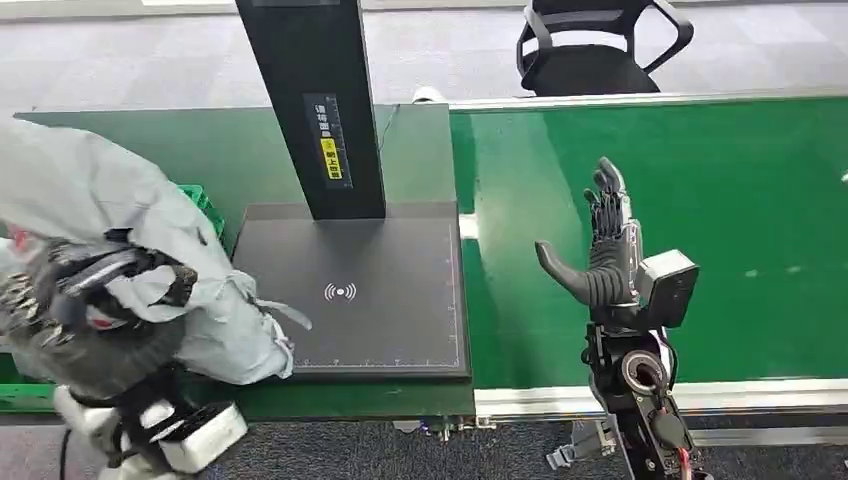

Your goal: Moved the parcel from conveyor to table for the left to box.

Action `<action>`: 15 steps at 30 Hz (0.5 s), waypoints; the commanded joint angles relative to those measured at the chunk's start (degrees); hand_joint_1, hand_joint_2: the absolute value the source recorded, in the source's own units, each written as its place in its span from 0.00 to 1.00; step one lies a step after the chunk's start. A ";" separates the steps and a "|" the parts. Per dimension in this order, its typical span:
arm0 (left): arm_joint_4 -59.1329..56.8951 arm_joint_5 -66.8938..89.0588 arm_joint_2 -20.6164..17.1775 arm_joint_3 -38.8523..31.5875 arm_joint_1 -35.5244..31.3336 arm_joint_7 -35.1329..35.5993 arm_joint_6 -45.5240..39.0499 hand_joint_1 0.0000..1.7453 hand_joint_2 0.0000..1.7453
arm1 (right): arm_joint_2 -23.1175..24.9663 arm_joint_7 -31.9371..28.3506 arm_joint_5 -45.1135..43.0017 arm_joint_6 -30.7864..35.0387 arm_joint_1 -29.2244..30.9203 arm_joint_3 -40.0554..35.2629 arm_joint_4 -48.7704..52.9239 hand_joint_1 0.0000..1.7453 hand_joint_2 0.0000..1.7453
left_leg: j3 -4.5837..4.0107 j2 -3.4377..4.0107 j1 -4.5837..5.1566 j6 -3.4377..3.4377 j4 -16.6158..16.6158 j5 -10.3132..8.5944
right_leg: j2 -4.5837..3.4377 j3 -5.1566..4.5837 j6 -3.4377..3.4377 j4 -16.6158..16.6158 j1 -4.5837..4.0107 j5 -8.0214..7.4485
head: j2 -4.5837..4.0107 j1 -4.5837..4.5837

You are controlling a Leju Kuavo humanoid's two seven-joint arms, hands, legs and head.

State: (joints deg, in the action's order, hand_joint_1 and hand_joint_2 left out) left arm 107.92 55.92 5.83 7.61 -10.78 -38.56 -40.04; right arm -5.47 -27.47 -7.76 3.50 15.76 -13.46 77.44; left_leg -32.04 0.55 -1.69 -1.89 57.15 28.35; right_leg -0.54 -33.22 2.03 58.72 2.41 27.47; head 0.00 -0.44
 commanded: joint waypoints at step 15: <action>20.62 -1.49 -3.35 0.42 -0.24 -1.44 0.04 1.00 1.00 | -2.19 -0.33 -0.84 0.50 0.09 -1.38 -1.23 0.00 1.00 | 0.05 -0.04 -0.04 0.13 -0.03 -0.03 | 0.05 0.04 -0.21 -0.09 -0.09 -0.06 | 0.00 0.00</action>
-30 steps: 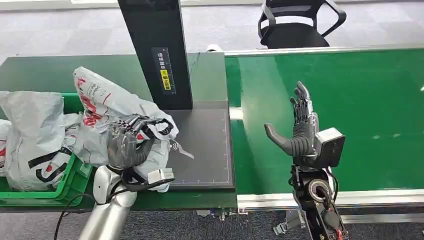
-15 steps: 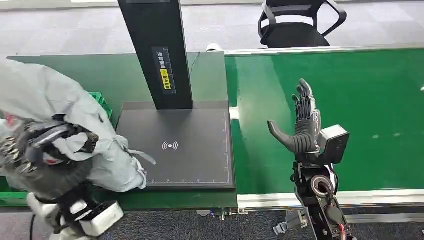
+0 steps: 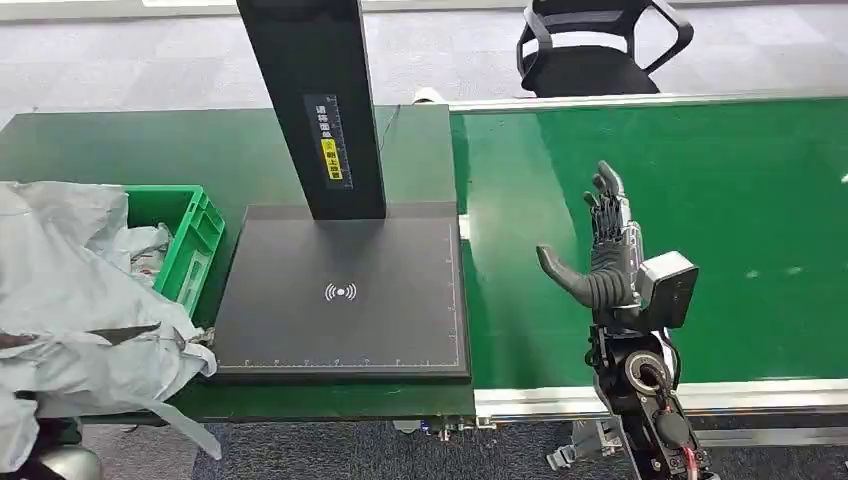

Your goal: Moved the parcel from conveyor to table for the left to box.

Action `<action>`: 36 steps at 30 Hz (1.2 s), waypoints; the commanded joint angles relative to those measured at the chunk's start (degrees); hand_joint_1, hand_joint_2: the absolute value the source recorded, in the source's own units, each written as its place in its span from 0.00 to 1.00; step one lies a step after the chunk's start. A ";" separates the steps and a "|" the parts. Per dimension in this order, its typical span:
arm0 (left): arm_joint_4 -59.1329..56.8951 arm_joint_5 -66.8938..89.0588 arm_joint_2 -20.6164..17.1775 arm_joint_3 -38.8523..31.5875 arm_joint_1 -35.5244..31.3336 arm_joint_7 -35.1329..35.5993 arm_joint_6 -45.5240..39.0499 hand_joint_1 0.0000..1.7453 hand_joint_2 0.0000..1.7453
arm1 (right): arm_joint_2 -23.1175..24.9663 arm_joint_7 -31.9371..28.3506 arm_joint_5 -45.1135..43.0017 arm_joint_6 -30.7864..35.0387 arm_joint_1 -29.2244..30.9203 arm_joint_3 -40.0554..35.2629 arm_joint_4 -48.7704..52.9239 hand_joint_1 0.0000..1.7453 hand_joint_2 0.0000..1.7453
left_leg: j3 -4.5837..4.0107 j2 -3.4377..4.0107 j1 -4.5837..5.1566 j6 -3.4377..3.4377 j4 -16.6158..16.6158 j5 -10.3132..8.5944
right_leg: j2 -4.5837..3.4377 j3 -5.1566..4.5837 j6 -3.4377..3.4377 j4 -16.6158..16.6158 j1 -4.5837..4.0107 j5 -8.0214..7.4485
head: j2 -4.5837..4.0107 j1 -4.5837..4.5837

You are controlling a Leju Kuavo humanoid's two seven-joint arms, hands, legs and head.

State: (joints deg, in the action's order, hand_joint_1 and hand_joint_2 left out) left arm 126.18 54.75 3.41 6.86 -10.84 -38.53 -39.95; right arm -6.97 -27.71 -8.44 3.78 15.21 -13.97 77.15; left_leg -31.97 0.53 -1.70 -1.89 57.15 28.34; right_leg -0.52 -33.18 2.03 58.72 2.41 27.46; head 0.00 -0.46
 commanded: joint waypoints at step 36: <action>-90.95 26.49 -19.27 -13.63 -43.26 42.27 0.52 1.00 1.00 | 1.95 3.26 6.42 -0.18 -6.82 4.28 5.58 0.00 1.00 | -0.17 0.39 -0.13 -0.06 -0.07 -0.51 | -0.29 -0.43 -0.45 0.10 -0.19 -0.52 | 0.00 -0.26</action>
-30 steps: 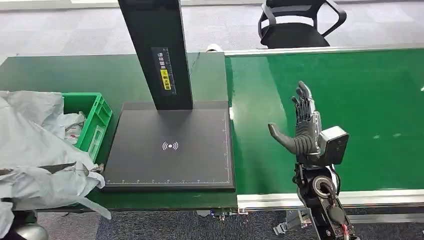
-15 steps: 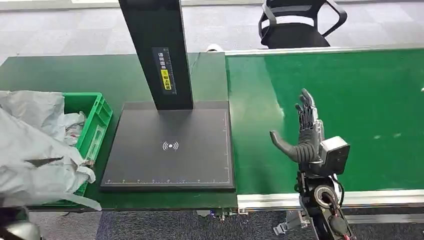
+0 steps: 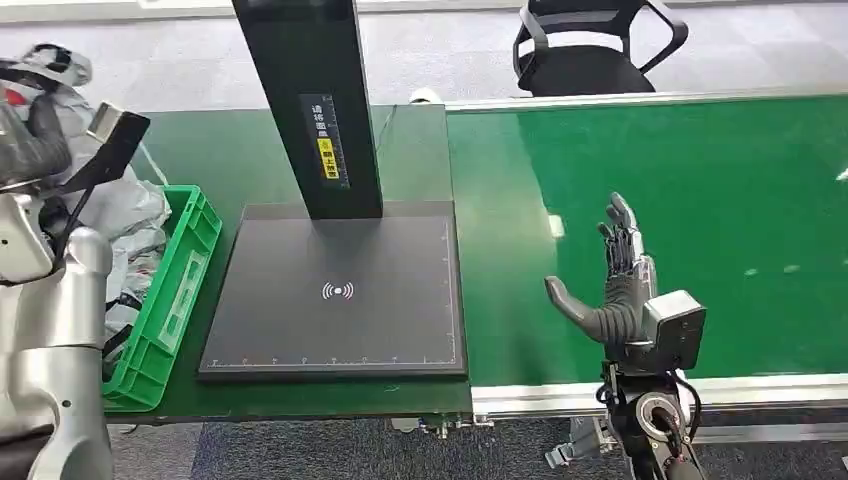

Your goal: Moved the parcel from conveyor to table for the left to box.

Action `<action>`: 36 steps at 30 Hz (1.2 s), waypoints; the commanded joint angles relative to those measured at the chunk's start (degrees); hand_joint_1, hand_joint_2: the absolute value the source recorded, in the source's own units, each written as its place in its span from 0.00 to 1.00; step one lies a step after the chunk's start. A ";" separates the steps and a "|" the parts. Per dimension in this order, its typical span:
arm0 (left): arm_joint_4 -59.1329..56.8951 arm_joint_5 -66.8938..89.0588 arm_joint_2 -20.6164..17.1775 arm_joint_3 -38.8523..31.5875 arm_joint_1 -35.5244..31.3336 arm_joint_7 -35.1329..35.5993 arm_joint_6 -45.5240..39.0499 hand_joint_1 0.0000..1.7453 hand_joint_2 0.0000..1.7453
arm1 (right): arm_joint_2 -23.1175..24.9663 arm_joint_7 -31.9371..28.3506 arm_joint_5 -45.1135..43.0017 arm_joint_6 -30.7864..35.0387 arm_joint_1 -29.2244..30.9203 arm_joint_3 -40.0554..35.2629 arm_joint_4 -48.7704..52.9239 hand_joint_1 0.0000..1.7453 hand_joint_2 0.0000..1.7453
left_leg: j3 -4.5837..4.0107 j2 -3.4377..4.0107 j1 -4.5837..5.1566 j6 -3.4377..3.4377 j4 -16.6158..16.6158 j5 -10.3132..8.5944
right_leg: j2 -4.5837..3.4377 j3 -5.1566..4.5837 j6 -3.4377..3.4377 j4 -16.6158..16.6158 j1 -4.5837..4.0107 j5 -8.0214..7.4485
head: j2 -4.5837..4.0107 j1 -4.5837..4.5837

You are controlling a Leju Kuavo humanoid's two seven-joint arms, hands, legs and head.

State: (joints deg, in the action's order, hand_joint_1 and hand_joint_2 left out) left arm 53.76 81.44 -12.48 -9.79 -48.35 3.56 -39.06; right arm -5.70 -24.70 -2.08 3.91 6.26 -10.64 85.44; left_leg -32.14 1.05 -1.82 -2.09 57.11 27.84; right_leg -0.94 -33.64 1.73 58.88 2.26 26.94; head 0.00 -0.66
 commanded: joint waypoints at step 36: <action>-39.63 -3.11 -9.40 -1.54 -12.15 21.69 42.15 1.00 1.00 | 2.25 3.24 1.26 -4.82 9.15 -0.86 -7.88 0.00 1.00 | -0.30 0.00 -0.01 0.10 -0.03 0.00 | -0.01 -0.28 -0.13 0.00 -0.04 -0.03 | 0.00 -0.02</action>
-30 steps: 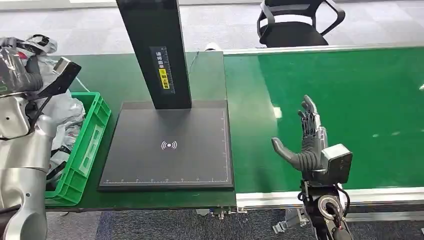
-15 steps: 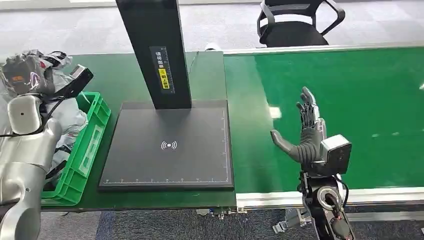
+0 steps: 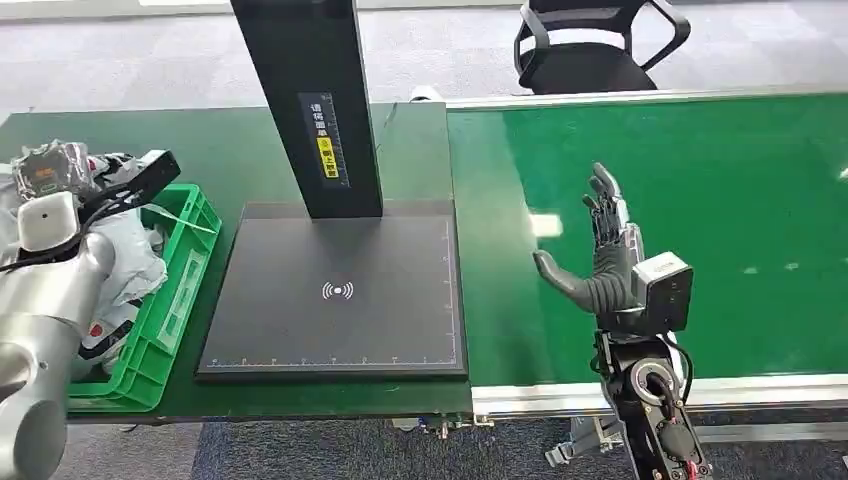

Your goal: Moved the parcel from conveyor to table for the left to box.

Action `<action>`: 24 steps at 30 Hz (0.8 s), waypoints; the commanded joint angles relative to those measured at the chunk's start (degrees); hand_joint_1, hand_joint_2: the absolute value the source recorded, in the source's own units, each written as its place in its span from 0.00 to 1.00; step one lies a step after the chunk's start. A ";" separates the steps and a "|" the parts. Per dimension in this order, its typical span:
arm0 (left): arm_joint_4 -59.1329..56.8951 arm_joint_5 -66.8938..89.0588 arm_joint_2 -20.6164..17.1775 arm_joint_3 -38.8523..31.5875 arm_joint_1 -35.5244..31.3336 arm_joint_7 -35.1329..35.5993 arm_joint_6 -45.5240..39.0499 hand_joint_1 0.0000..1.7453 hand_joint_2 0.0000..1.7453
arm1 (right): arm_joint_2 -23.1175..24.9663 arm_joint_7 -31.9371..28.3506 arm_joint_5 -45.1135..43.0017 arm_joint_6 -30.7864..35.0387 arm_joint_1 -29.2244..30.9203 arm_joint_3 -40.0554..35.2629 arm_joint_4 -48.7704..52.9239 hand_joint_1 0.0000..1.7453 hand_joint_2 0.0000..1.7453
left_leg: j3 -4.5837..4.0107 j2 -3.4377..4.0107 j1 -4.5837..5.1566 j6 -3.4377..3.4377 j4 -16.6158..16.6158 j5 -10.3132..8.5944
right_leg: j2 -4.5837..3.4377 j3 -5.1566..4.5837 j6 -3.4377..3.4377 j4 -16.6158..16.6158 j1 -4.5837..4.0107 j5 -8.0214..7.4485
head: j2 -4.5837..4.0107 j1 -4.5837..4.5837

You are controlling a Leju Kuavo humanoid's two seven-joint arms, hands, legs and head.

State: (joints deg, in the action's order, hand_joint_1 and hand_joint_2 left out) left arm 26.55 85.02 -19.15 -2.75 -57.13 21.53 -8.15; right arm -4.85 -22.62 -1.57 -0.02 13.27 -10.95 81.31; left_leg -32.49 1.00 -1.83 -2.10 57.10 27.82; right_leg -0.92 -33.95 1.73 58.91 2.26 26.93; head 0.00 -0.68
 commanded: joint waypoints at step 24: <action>-11.45 -34.02 -0.64 -33.41 8.27 -17.09 1.03 1.00 1.00 | 0.39 1.05 1.05 -1.98 1.27 -1.84 -2.97 0.00 1.00 | 0.28 0.00 0.10 0.13 -0.20 -0.05 | 0.00 0.17 -0.13 -0.11 0.07 -0.03 | 0.00 -0.02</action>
State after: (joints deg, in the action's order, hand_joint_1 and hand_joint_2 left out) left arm 19.17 56.95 -22.23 -24.08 -53.13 7.83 -10.30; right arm -3.96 -21.53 -0.26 -1.66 12.71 -11.10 81.26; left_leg -32.38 1.03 -1.82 -2.11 57.07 27.84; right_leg -0.95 -33.90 1.72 58.91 2.27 26.95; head 0.00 -0.70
